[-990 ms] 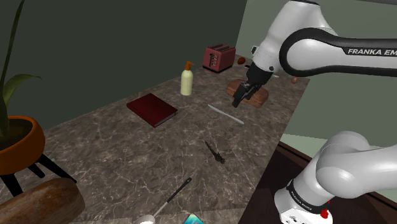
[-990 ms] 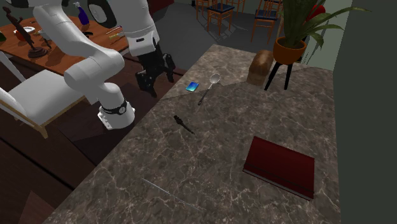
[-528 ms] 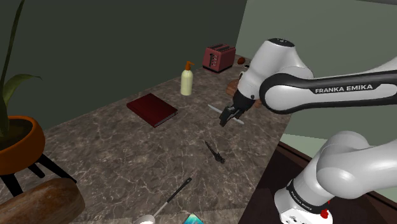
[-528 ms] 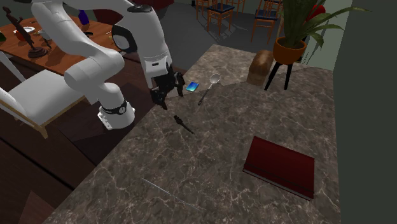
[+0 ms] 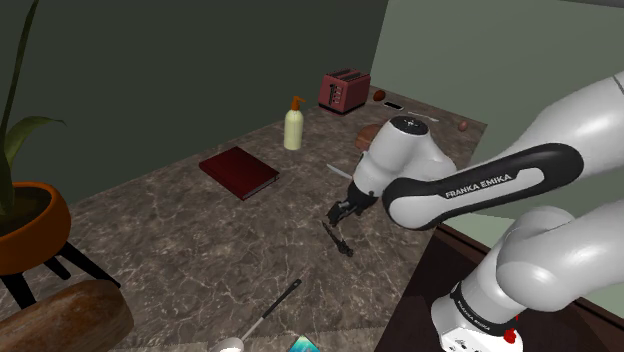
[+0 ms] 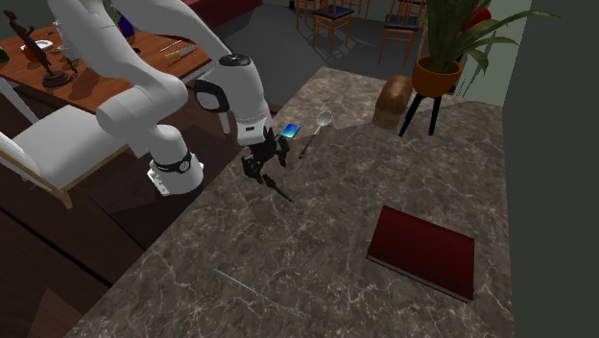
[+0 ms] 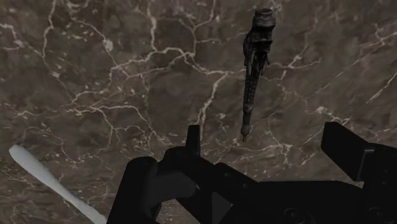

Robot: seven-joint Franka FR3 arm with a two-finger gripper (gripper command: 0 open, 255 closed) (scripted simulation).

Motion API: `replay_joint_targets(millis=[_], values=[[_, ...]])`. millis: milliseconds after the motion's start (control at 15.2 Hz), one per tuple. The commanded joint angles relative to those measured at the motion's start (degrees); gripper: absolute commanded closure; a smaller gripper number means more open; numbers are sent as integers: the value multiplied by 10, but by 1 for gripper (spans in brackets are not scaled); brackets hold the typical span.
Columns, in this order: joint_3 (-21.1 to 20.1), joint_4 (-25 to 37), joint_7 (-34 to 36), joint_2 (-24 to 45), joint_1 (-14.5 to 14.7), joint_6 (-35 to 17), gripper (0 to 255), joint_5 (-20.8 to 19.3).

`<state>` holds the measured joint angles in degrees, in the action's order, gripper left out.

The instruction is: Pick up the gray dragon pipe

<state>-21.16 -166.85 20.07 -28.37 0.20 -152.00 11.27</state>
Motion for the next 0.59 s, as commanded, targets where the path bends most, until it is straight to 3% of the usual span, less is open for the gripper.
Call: replay_joint_targets(millis=[0, 528], values=[[-33, -4, 37, 56, -17, -64, 0, -8], [-109, -8, 112, 165, -99, -179, 0, -81]])
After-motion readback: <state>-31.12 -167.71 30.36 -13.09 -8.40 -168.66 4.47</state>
